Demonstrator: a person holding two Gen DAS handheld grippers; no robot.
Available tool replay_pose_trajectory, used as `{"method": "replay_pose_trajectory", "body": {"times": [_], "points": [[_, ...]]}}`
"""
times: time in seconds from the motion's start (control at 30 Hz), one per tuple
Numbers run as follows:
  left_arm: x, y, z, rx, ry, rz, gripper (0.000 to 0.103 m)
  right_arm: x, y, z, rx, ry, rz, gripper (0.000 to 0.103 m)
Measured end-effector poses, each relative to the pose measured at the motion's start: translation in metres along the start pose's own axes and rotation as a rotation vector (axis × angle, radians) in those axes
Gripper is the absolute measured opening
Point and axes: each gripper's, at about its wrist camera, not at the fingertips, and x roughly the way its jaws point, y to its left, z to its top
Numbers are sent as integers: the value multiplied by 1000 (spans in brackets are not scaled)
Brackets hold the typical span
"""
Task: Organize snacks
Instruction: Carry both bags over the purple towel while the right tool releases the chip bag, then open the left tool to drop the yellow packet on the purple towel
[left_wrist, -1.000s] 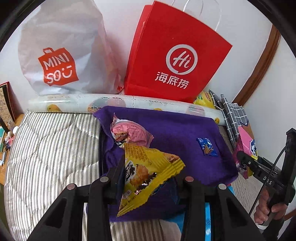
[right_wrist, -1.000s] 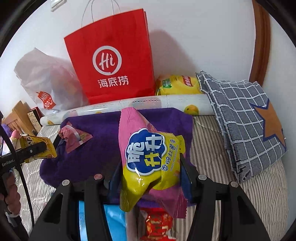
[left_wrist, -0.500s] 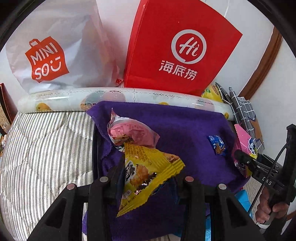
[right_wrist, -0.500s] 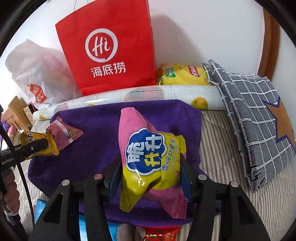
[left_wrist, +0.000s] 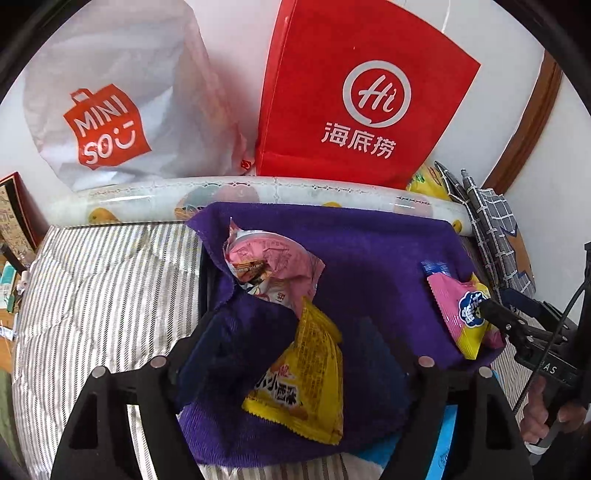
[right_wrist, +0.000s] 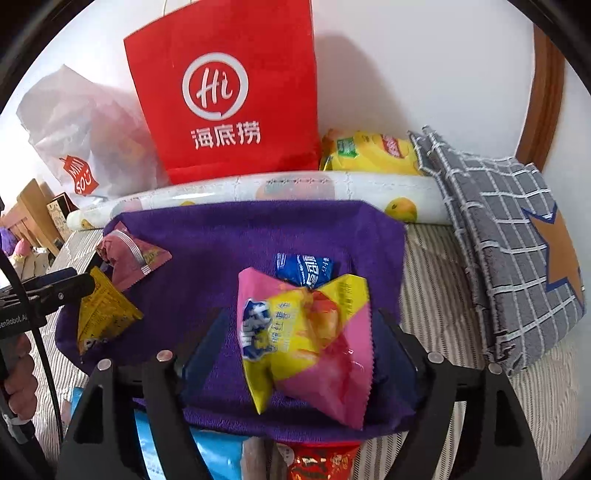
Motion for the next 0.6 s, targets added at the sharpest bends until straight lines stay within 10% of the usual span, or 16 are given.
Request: {"method": "replay_pose_trajectory", "body": {"times": [0.27, 0.6], "points": [[-34, -3, -12, -20, -19, 131, 87, -40, -3, -12, 3, -51, -82, 93], [-91, -3, -47, -47, -96, 67, 87, -98, -10, -47, 13, -93, -149, 96]]}}
